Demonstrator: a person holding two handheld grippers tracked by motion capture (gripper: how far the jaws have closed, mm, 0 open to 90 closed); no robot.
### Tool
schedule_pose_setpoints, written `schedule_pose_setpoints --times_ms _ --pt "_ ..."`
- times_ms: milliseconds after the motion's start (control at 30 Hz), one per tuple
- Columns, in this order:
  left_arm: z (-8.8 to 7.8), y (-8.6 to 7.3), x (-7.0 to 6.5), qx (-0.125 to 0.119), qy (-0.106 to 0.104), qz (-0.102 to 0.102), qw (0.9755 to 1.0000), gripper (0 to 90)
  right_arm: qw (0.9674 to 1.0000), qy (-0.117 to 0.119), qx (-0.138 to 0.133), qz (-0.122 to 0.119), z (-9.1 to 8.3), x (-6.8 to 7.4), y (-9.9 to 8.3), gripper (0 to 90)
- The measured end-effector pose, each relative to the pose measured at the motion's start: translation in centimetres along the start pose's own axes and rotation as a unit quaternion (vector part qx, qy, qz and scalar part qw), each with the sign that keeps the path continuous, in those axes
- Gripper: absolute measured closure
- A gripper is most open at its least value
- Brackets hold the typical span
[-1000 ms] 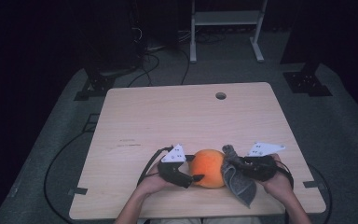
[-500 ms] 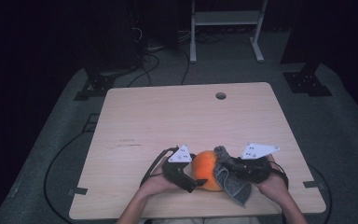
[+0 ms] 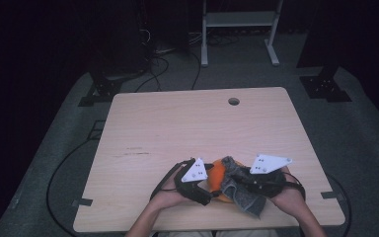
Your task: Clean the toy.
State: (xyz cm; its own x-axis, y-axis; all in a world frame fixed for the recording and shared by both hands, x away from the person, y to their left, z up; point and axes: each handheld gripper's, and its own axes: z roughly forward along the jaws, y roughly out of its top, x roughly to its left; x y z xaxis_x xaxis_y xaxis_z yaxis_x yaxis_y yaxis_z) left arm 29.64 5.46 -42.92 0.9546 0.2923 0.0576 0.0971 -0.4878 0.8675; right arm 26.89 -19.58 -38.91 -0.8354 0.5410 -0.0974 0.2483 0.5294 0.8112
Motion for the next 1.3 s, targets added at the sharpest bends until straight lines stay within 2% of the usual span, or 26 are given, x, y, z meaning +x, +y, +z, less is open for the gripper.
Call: schedule_pose_setpoints --times_ms 67,167,233,300,333,400,433,500,600,700,767,833,900,967,1033,1100,1167,1233,1300 --pt "0.0 -0.1 0.2 -0.003 -0.002 -0.010 0.9999 15.9 0.9997 -0.020 0.016 0.000 -0.2 -0.5 -0.4 72.8" --pt "0.0 0.0 0.0 -0.004 0.001 0.004 1.0000 20.2 0.9995 -0.025 0.016 0.006 -0.6 -0.7 -0.4 72.9" --pt "0.0 0.3 -0.3 -0.005 0.003 0.015 0.9999 21.1 0.9998 -0.018 0.003 -0.002 -1.0 -0.2 0.3 72.9" --pt "0.0 0.7 -0.7 -0.001 0.002 0.033 0.9994 21.3 0.9998 0.005 -0.016 -0.012 -1.0 0.8 1.4 72.9" --pt "0.1 0.8 -1.0 0.001 0.003 0.043 0.9991 21.5 0.9996 0.011 -0.019 -0.018 -0.8 1.2 1.8 72.8" --pt "0.1 0.9 -1.2 0.006 0.005 0.049 0.9988 21.8 0.9994 0.010 -0.006 -0.032 -0.1 1.9 2.4 72.7" --pt "0.0 0.8 -1.2 0.007 0.004 0.049 0.9988 22.2 0.9995 0.008 0.000 -0.032 0.2 1.8 2.3 72.7" --pt "-0.1 0.4 -0.9 0.006 0.001 0.041 0.9991 23.1 0.9998 0.013 -0.004 -0.011 0.3 1.0 1.8 72.8" --pt "-0.2 -0.1 -0.5 0.013 -0.008 0.034 0.9993 23.3 0.9998 -0.006 0.004 0.016 0.1 -0.6 0.3 72.8" --pt "-0.4 0.3 -0.1 -0.004 -0.018 0.012 0.9998 14.9 0.9989 0.001 -0.006 0.046 0.2 -1.4 -1.0 73.0" --pt "-0.3 0.5 0.1 -0.016 -0.017 -0.001 0.9997 11.5 0.9992 0.003 -0.012 0.038 0.3 -0.9 -0.7 72.9" --pt "0.0 0.3 0.0 0.003 -0.010 0.010 0.9999 12.0 0.9993 0.023 -0.019 0.023 0.8 0.2 -0.2 72.5" --pt "-0.2 -0.3 0.1 0.008 -0.013 0.013 0.9998 15.6 0.9998 0.018 -0.007 0.001 1.4 0.9 0.2 72.6" --pt "-0.5 -0.8 0.5 0.014 -0.018 0.000 0.9997 19.4 0.9997 0.021 -0.009 0.006 1.4 0.5 0.1 72.8" --pt "-0.8 -1.0 0.8 0.029 -0.020 -0.004 0.9994 20.9 0.9998 0.006 -0.002 0.019 1.3 -0.2 -0.5 72.9" --pt "-0.9 -1.0 1.0 0.023 -0.024 -0.009 0.9994 20.8 0.9990 -0.001 0.002 0.045 1.1 -1.0 -1.5 72.9" --pt "-0.9 -0.4 1.0 0.012 -0.022 -0.015 0.9996 16.1 0.9980 0.000 -0.003 0.063 0.9 -1.4 -1.9 73.0" --pt "-0.5 0.0 0.9 0.015 -0.013 -0.016 0.9997 9.6 0.9984 -0.001 -0.007 0.056 1.0 -1.0 -1.6 72.7" --pt "-0.3 -0.2 0.8 0.034 -0.006 -0.004 0.9994 9.8 0.9985 0.015 -0.018 0.049 1.2 -0.6 -1.3 72.5"
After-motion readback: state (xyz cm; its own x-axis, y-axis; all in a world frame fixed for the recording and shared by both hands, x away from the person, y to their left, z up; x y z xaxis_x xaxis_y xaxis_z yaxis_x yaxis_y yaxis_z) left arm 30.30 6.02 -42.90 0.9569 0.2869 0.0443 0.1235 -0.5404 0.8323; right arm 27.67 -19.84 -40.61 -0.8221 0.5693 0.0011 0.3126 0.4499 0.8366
